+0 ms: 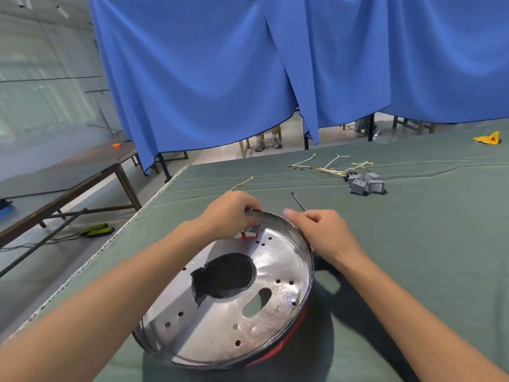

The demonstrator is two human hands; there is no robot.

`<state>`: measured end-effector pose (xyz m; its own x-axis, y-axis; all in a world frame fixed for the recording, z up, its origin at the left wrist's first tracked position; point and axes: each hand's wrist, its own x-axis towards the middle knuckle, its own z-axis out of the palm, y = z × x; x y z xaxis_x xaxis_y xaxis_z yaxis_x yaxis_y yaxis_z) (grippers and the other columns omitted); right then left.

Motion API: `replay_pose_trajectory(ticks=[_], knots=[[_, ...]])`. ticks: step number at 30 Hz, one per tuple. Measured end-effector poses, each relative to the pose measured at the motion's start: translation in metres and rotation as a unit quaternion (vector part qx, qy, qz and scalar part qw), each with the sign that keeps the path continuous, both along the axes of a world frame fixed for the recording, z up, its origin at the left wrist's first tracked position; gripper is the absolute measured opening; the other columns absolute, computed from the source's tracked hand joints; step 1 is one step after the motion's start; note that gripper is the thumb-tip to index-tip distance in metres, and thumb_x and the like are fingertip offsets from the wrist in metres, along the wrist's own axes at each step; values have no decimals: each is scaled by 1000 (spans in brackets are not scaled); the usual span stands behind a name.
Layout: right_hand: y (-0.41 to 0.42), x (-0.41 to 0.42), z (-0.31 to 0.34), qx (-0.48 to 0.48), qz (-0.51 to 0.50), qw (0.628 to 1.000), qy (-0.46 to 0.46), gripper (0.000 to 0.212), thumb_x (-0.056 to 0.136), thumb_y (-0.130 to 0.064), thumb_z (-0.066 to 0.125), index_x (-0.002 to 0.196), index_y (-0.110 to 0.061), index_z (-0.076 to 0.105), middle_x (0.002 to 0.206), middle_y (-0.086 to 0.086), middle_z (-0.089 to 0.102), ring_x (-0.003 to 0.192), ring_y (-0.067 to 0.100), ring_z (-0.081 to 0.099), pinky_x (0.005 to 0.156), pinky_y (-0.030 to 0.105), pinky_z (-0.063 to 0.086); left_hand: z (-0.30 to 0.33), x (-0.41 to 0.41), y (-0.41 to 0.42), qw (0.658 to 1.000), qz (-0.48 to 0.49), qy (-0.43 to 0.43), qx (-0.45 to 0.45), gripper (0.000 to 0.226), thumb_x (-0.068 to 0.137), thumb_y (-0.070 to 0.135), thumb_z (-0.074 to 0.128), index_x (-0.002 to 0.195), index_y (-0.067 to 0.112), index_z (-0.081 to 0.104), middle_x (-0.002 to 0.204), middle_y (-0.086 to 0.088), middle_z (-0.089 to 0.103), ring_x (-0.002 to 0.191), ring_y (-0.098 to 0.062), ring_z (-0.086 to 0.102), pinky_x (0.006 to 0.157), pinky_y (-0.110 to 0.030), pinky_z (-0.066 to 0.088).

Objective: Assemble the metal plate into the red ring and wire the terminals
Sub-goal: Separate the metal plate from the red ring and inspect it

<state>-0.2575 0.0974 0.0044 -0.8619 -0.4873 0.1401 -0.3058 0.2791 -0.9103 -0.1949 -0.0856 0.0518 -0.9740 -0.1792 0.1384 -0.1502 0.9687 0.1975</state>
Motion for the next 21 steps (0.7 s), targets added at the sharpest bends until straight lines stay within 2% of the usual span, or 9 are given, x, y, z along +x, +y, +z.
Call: replay_pose_trajectory(ticks=[3, 6, 8, 10, 11, 13, 15, 18, 21], knots=[[0, -1, 1, 57, 15, 998, 27, 17, 75, -37, 72, 60, -31, 67, 68, -13, 69, 74, 10, 65, 65, 25, 50, -3, 5, -4, 1000, 4, 26, -1, 20, 82, 15, 69, 101, 15, 69, 98, -2, 64, 93, -23, 58, 76, -35, 49], [-1, -2, 6, 85, 24, 996, 25, 13, 77, -32, 73, 65, -30, 67, 71, -8, 70, 66, 14, 67, 49, 19, 45, 1, 14, -14, 998, 51, -11, 17, 43, 84, 27, 69, 124, 18, 55, 113, -4, 58, 98, -20, 58, 80, -34, 48], [-3, -2, 10, 109, 26, 994, 19, 13, 76, -36, 73, 69, -27, 68, 65, -7, 67, 49, 11, 60, 45, 19, 42, 6, 25, -24, 993, 107, -49, 33, 42, 84, 35, 67, 120, 19, 53, 101, -1, 59, 79, -15, 61, 64, -29, 48], [-4, -2, 14, 146, 27, 989, 6, 21, 75, -43, 72, 74, -23, 68, 58, -5, 61, 41, 9, 53, 42, 20, 45, 9, 39, -37, 982, 168, -78, 25, 39, 84, 43, 63, 110, 15, 55, 91, 0, 59, 79, -18, 61, 66, -29, 48], [-5, -1, 16, 168, 30, 985, -5, 25, 74, -46, 72, 77, -22, 68, 60, -3, 60, 45, 10, 55, 41, 21, 48, 10, 46, -44, 977, 195, -87, 13, 42, 85, 48, 61, 106, 12, 57, 91, -1, 59, 84, -21, 59, 71, -31, 47], [-5, 1, 23, 220, 45, 974, -36, 33, 73, -50, 73, 84, -21, 64, 70, 0, 58, 59, 14, 59, 43, 24, 53, 11, 60, -55, 967, 234, -99, -5, 46, 85, 56, 56, 91, 10, 58, 89, -4, 60, 79, -22, 57, 67, -31, 45], [-5, 5, 31, 261, 67, 960, -78, 38, 72, -50, 74, 86, -18, 60, 79, 2, 55, 66, 15, 57, 44, 29, 54, 15, 78, -64, 950, 280, -128, 50, 54, 85, 60, 54, 84, 6, 52, 89, -8, 60, 74, -24, 59, 56, -30, 49], [-6, 11, 35, 299, 75, 946, -102, 39, 74, -45, 75, 86, -13, 57, 81, 4, 52, 65, 16, 55, 45, 32, 55, 20, 107, -67, 902, 323, -193, 210, 56, 83, 58, 58, 100, 5, 49, 89, -16, 63, 67, -35, 69, 43, -40, 53], [-10, 21, 34, 293, 51, 949, -101, 33, 80, -35, 71, 85, -8, 53, 77, 7, 50, 62, 20, 55, 37, 21, 47, 18, 123, -59, 887, 295, -206, 290, 53, 83, 52, 63, 108, 6, 52, 85, -22, 70, 62, -36, 70, 45, -39, 54]])
